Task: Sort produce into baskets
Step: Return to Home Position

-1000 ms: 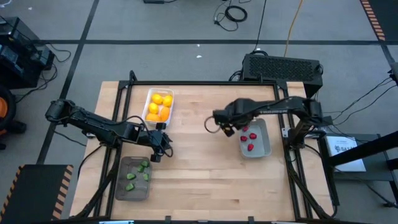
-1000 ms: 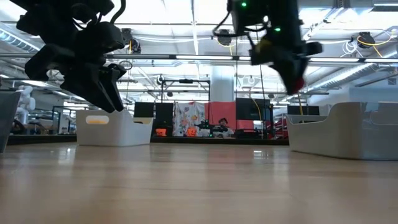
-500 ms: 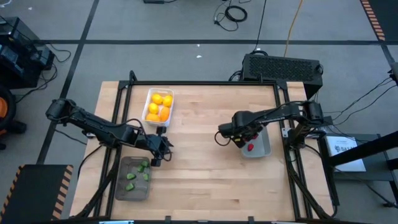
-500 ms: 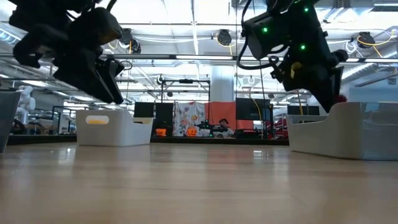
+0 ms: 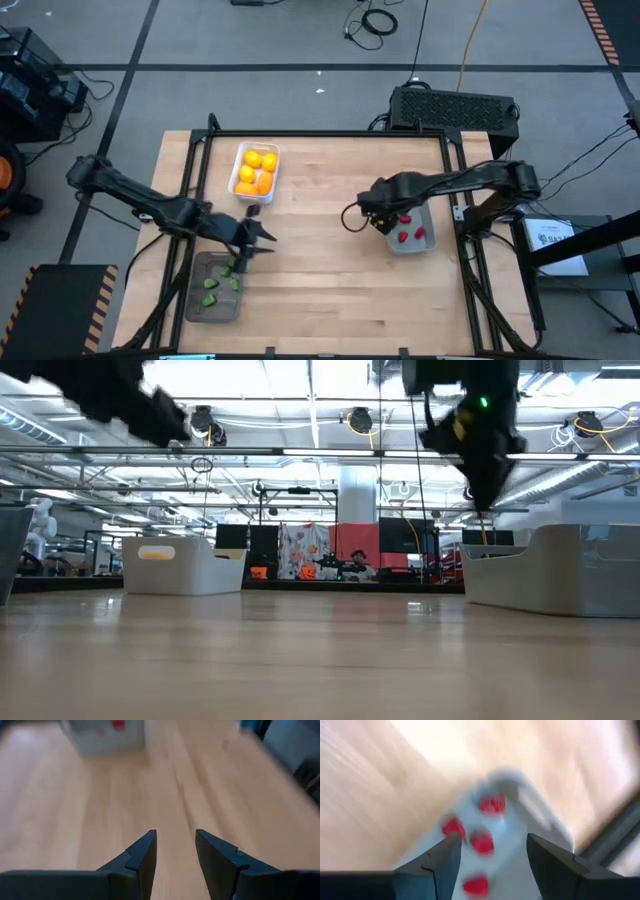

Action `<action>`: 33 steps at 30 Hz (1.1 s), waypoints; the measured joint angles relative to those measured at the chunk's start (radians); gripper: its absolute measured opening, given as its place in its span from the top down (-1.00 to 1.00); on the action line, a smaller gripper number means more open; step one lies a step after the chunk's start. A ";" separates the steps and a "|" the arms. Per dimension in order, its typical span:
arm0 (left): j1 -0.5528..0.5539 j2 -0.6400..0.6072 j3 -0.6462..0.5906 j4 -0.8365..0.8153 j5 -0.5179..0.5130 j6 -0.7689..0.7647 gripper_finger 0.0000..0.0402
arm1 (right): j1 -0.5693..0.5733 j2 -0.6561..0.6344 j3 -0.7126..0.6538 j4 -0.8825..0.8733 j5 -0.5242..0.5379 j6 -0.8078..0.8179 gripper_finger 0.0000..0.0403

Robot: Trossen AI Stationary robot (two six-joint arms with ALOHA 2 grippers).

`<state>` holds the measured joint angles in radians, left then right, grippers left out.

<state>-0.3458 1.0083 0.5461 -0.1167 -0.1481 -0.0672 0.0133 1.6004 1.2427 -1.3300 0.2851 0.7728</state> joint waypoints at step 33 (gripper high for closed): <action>-0.045 -0.725 -0.348 0.092 -0.405 0.055 0.28 | -0.102 -0.698 -1.138 1.900 -0.081 -0.399 0.95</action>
<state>-0.3907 0.2837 0.1976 -0.0246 -0.5526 -0.0120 -0.0887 0.9025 0.1043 0.5701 0.2043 0.3739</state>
